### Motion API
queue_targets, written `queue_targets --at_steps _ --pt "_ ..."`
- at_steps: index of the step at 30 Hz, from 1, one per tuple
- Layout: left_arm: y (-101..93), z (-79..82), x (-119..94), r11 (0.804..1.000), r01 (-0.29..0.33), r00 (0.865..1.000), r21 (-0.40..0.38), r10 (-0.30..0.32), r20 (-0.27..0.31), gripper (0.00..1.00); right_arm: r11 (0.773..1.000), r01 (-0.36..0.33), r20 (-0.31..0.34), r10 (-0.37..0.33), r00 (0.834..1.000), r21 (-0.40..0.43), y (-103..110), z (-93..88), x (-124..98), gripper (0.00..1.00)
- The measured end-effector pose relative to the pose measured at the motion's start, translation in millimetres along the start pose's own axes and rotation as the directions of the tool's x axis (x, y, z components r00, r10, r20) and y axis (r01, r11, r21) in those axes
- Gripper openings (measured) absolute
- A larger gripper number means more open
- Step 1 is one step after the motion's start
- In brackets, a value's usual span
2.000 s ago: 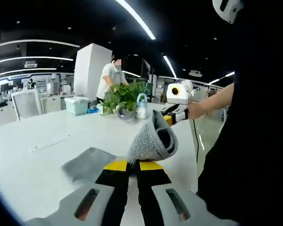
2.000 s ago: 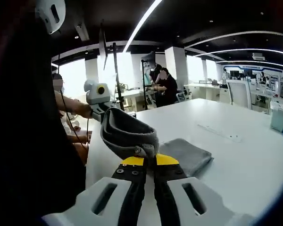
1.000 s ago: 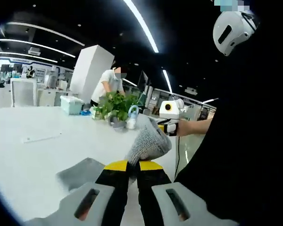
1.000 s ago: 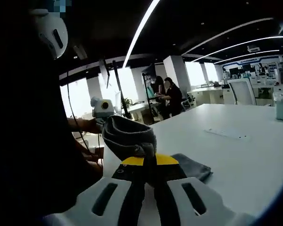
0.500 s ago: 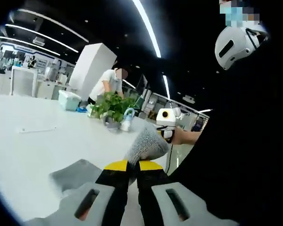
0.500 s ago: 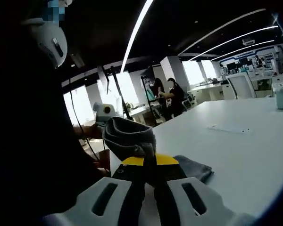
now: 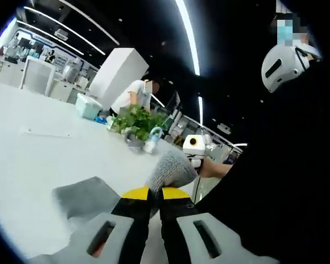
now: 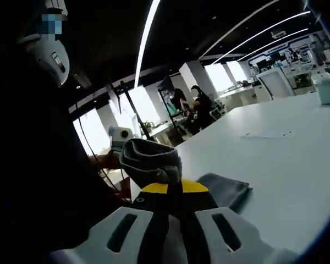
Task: Fold the towel on the table until its edges align and the towel forms a compact rectangular stack.
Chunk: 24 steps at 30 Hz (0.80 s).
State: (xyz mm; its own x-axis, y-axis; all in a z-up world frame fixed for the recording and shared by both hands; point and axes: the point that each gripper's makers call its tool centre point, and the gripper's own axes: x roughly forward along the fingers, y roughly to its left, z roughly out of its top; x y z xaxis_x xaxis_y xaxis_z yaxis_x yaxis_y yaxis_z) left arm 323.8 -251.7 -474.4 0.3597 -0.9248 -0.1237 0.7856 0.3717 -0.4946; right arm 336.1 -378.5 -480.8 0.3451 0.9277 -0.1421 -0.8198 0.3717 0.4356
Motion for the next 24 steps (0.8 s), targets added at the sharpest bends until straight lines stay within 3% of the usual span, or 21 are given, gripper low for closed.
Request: queue_targets --at_steps 8,16,24 --pt "17.0 -9.2 6.1 0.998 -0.011 1.0 -0.061 0.01 -0.025 0.06 0.998 -0.002 -0.039 0.004 0.999 0.057 -24.8 -13.7 8.0 0.02" --pt "31.7 -28.9 5.7 0.989 -0.045 0.997 -0.138 0.036 -0.067 0.06 0.991 -0.007 -0.102 0.021 0.995 0.133 -34.5 -34.1 14.9 0.02" --pt "49.8 -35.8 8.0 0.979 -0.065 0.996 -0.194 0.052 -0.07 0.06 0.979 0.01 -0.109 0.013 0.994 0.204 -49.4 -43.4 23.0 0.02"
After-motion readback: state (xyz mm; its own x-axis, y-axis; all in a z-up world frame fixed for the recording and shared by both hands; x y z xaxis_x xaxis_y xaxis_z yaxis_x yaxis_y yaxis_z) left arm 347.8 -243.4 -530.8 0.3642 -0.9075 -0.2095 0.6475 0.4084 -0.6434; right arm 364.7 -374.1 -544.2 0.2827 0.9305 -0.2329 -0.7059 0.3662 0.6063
